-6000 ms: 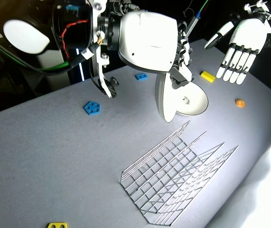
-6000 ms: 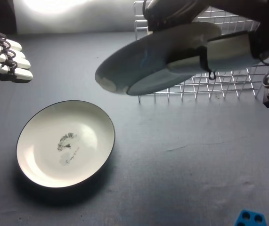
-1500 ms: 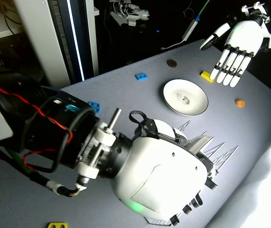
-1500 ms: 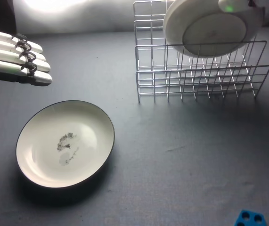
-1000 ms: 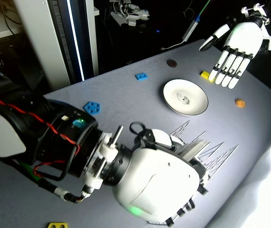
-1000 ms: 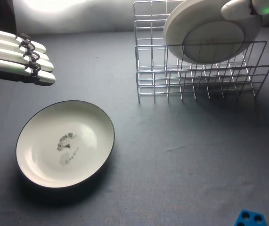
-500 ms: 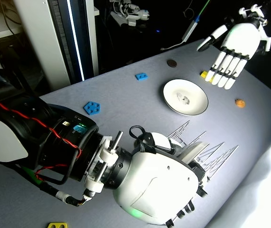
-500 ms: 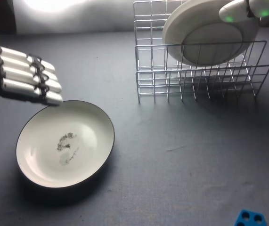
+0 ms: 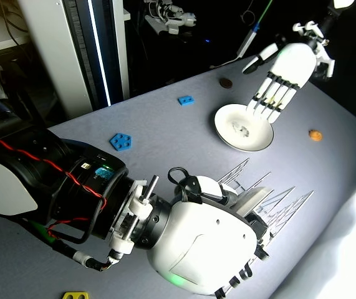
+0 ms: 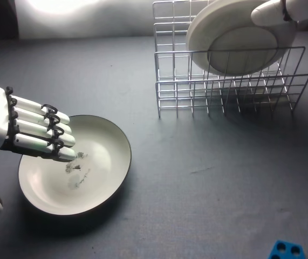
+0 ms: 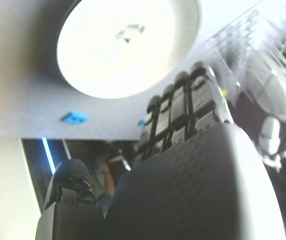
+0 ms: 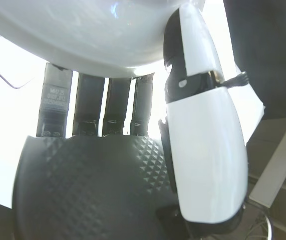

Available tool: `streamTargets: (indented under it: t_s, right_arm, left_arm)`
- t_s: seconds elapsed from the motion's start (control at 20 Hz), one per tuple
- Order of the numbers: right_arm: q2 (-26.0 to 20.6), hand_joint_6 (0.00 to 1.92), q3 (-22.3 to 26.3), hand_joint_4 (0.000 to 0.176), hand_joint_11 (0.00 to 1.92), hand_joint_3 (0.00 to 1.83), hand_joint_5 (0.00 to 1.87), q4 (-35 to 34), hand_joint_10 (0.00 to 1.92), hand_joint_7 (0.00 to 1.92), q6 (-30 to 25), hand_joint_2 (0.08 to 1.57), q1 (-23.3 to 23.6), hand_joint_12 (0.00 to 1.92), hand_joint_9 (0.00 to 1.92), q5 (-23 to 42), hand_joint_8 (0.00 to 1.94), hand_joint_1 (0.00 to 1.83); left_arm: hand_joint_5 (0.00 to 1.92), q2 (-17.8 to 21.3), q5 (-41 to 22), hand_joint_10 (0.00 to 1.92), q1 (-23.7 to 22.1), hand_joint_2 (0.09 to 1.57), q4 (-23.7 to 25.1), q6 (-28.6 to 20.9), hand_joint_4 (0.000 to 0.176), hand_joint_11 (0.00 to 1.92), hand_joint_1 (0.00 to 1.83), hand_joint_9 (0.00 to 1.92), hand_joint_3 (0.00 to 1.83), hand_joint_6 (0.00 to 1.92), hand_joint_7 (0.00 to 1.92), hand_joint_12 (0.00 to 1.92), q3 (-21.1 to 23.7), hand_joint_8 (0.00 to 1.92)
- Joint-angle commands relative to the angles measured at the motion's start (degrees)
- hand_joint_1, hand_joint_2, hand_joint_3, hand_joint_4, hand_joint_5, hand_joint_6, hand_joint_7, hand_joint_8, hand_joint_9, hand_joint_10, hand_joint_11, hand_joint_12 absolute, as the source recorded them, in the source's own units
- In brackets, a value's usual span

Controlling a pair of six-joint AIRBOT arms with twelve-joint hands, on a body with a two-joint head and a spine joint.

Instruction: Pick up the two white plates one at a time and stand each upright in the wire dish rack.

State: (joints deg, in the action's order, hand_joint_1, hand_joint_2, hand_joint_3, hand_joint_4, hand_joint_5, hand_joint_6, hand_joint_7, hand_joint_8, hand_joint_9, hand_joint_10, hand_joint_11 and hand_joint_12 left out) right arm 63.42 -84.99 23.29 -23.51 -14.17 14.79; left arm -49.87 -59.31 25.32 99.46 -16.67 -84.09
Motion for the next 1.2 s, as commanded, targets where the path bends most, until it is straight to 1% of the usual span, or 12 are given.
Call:
streamTargets:
  t_s: [0.0, 0.05, 0.1, 0.15, 0.3, 0.45, 0.7, 0.9, 1.1, 1.15]
  right_arm:
    - [-0.4, 0.99, -0.3, 0.0, 0.62, 0.0, 0.96, -1.8, 0.0, 1.01, -0.2, 1.12, 0.4, 0.87, 1.01, 6.5, 0.06, 1.15]
    - [-0.4, 0.43, -0.3, 0.0, 0.61, 0.0, 0.85, -1.8, 0.0, 1.01, -0.1, 1.05, 0.3, 0.87, 0.99, 6.6, 0.02, 1.15]
    - [-0.4, 0.17, -0.3, 0.0, 0.6, 0.0, 0.87, -1.8, 0.01, 0.99, 0.1, 1.03, 0.1, 0.87, 0.97, 6.7, 0.01, 1.16]
    - [-0.4, 0.06, -0.3, 0.0, 0.58, 0.0, 0.88, -1.8, 0.0, 0.97, 0.1, 1.02, -0.1, 0.86, 0.96, 6.8, 0.0, 1.16]
    - [-0.3, 0.02, -0.3, 0.0, 0.56, 0.0, 0.86, -1.8, 0.0, 0.94, 0.3, 1.02, -0.4, 0.85, 0.93, 7.0, 0.0, 1.15]
    - [-0.2, 0.01, -0.3, 0.0, 0.52, 0.0, 0.86, -1.8, 0.0, 0.91, 0.4, 1.03, -0.6, 0.9, 0.9, 7.0, 0.0, 1.15]
    - [-0.3, 0.0, -0.3, 0.0, 0.52, 0.0, 0.85, -1.8, 0.0, 0.89, 0.4, 1.0, -0.2, 0.91, 0.89, 7.6, 0.0, 1.13]
    - [-0.5, 0.0, -0.3, 0.0, 0.42, 0.0, 0.77, -1.8, 0.0, 0.8, 0.4, 1.02, 0.5, 0.95, 0.8, 7.7, 0.0, 1.09]
    - [-0.9, 0.0, -0.1, 0.0, 0.35, 0.0, 0.69, -1.8, 0.0, 0.76, 0.5, 1.04, 1.2, 0.98, 0.75, 8.5, 0.0, 1.08]
    - [-0.9, 0.0, 0.0, 0.0, 0.31, 0.0, 0.68, -1.8, 0.0, 0.74, 0.5, 1.05, 1.5, 1.01, 0.72, 8.6, 0.0, 1.07]
  left_arm:
    - [0.0, 0.0, 0.1, 0.0, -0.1, 1.14, -4.3, 0.3, 0.0, 0.0, 0.0, 0.0, 0.0, 0.0, 0.0, 0.0, 0.0, 0.0]
    - [0.0, -0.2, 0.7, 0.0, 0.3, 1.14, -4.3, 0.8, 0.0, 0.0, 0.0, 0.0, 0.0, 0.0, 0.0, 0.0, 0.1, 0.0]
    - [0.0, -0.3, 1.4, 0.0, 0.8, 1.14, -4.3, 1.1, 0.0, 0.0, 0.0, 0.0, 0.0, 0.0, 0.0, 0.0, 0.1, 0.0]
    - [0.0, -0.4, 1.8, 0.0, 1.3, 1.14, -4.3, 1.5, 0.0, 0.0, 0.0, 0.0, 0.0, 0.0, 0.0, 0.0, 0.1, 0.0]
    - [0.0, -0.7, 2.7, 0.0, 2.9, 1.14, -4.4, 2.3, 0.0, 0.0, 0.0, 0.0, 0.0, 0.0, 0.0, 0.0, 0.0, 0.0]
    - [0.0, -0.8, 3.5, 0.0, 3.0, 1.14, -4.4, 2.3, 0.0, 0.0, 0.0, 0.0, 0.0, 0.0, 0.0, 0.0, -0.2, 0.0]
    - [0.0, -1.3, 4.7, 0.0, 3.9, 1.14, -4.4, 2.3, 0.0, 0.0, 0.0, 0.0, 0.0, 0.0, 0.0, 0.0, -1.1, 0.0]
    - [0.0, -1.7, 5.6, 0.0, 5.1, 1.14, -4.4, 2.3, 0.0, 0.0, 0.0, 0.0, 0.0, 0.0, 0.0, 0.0, -2.3, 0.0]
    - [0.0, -2.2, 6.2, 0.0, 6.3, 1.14, -4.5, 2.2, 0.0, 0.0, 0.0, 0.0, 0.0, 0.0, 0.0, 0.0, -3.4, 0.0]
    - [0.0, -2.3, 6.3, 0.0, 6.5, 1.14, -4.5, 2.2, 0.0, 0.0, 0.0, 0.0, 0.0, 0.0, 0.0, 0.0, -3.5, 0.0]
